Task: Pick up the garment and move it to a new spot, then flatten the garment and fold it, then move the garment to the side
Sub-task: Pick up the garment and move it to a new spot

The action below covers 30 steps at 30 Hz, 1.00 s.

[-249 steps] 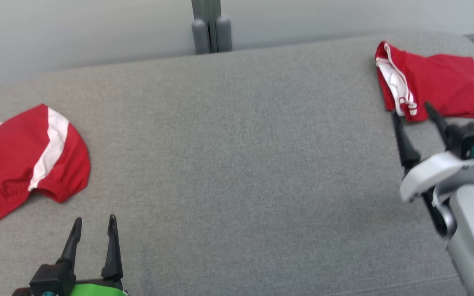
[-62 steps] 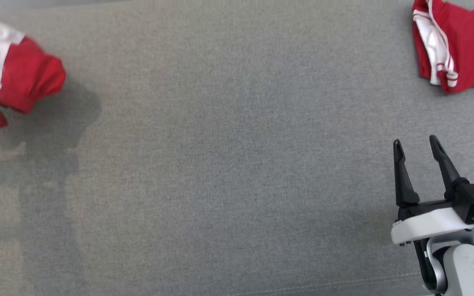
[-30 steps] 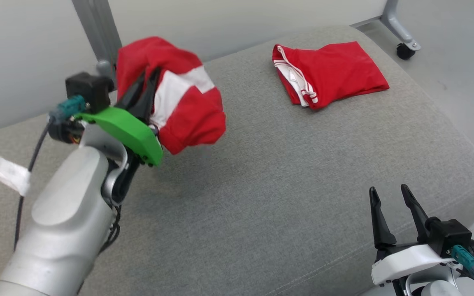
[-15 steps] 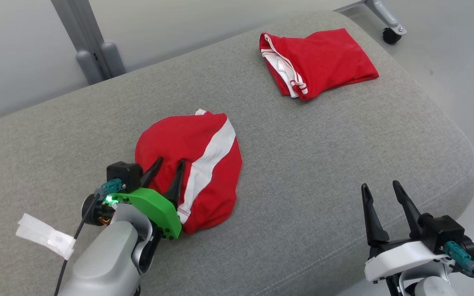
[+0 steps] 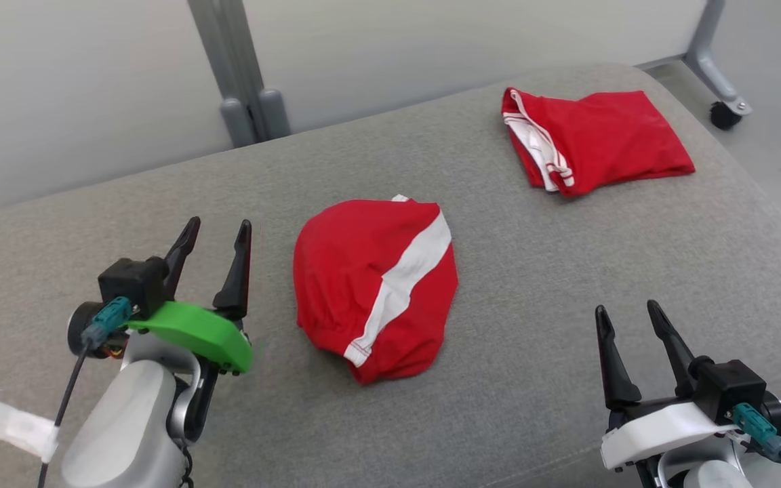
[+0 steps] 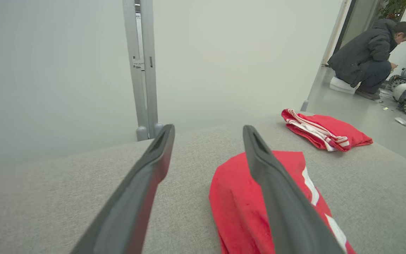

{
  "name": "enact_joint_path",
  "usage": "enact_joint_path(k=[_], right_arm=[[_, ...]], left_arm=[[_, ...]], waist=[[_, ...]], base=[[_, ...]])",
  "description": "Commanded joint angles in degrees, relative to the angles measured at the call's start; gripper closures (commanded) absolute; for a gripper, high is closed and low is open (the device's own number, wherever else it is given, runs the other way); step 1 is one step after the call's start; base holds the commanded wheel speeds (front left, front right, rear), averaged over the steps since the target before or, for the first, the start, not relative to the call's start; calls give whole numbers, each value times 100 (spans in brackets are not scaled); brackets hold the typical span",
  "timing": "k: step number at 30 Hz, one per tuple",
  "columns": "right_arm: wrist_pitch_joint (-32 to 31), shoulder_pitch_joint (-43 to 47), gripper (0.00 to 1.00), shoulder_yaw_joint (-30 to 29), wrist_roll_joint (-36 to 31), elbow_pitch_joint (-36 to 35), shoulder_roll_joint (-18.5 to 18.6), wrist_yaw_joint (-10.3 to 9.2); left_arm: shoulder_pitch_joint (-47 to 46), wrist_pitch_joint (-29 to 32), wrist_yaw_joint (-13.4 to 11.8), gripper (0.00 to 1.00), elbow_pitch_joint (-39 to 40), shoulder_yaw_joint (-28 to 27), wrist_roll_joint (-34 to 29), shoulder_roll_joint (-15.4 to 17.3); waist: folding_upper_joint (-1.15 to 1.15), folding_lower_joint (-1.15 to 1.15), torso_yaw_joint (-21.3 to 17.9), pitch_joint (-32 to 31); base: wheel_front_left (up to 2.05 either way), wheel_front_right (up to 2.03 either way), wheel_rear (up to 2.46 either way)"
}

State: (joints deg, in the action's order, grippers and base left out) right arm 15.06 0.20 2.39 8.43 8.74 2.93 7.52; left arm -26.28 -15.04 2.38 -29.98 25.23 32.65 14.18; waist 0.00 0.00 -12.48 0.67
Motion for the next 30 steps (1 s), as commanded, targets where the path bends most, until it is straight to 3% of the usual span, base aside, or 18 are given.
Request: enact_joint_path(k=[1,16,24,30], right_arm=[[14,79,0,-6,-28,-31,14,-5],[14,-71,0,320,54,8,253,-5],[14,80,0,364,105,24,326,-5],[14,309,0,243,142,-53,365,-5]], left_arm=[[213,-15,-43,0,136,-84,-111,67],[1905,-16,-152,0,1349,-1030,-687,342],[2620,-16,-256,0,1768,-1397,-826,313],[2996,-16,-182,0,2018,-1653,-946,183]], waist=[[0,0,448,-239],[0,0,1349,-437],[0,0,1517,-537],[0,0,1525,-574]], base=[[0,0,0],[0,0,0],[0,0,0],[0,0,0]])
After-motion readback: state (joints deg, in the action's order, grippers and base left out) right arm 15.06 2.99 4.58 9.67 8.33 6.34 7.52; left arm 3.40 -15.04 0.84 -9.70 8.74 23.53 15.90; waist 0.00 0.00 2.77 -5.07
